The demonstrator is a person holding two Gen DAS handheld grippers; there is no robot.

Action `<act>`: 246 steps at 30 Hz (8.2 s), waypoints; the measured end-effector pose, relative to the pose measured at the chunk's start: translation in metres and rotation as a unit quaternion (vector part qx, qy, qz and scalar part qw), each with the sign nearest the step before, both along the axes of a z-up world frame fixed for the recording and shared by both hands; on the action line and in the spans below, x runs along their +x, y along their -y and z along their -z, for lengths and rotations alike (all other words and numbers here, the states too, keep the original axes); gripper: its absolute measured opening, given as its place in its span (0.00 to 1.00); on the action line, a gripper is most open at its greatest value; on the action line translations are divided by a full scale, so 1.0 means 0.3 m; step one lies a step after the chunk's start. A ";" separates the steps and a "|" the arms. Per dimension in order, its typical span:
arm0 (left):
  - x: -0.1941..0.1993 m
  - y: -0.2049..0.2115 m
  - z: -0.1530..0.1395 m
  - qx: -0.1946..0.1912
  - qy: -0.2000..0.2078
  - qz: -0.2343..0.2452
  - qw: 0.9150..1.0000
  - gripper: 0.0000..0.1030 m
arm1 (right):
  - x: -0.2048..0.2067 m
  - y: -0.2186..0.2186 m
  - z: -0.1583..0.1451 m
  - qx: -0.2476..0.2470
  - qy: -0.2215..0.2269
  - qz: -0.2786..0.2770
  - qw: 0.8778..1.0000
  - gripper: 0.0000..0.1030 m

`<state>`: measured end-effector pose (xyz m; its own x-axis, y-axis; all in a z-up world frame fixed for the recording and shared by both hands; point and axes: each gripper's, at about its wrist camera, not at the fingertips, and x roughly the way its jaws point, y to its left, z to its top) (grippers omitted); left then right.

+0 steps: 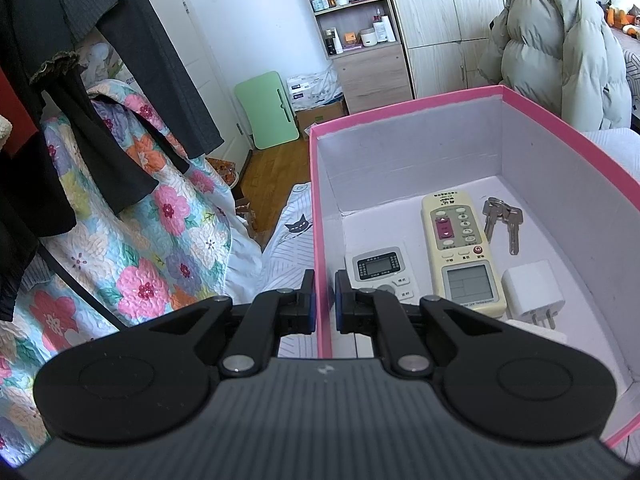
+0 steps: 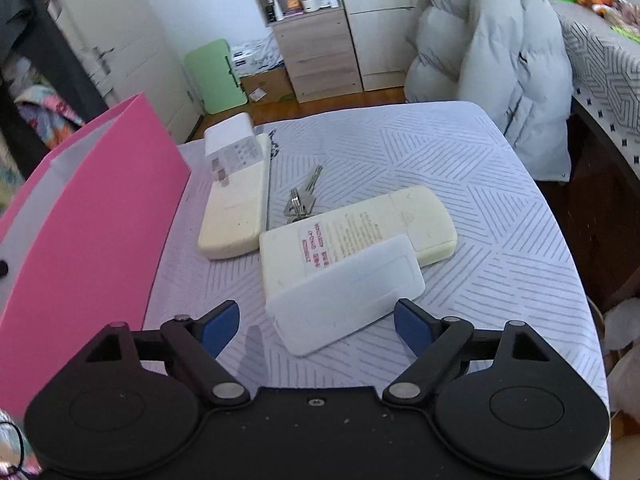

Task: Organize rigid objects

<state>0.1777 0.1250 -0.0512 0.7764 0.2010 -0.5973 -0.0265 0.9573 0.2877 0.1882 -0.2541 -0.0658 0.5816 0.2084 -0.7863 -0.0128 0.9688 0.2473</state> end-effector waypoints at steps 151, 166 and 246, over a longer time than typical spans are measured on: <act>0.015 -0.013 0.006 -0.032 -0.005 -0.014 0.999 0.07 | -0.115 -0.057 -0.503 0.015 0.212 -0.127 0.969 0.60; 0.009 -0.014 0.000 -0.043 0.004 -0.013 0.999 0.07 | 0.272 -0.658 -0.347 0.144 0.126 -0.220 0.957 0.60; 0.002 -0.035 0.003 -0.053 0.004 -0.010 0.999 0.07 | -0.034 -0.099 -0.300 0.111 0.247 -0.105 0.957 0.06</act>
<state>0.1784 0.1353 -0.0520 0.7778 0.1535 -0.6095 -0.0486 0.9815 0.1852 0.1781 -0.2245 0.0243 0.7972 0.4920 -0.3498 -0.3704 0.8562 0.3602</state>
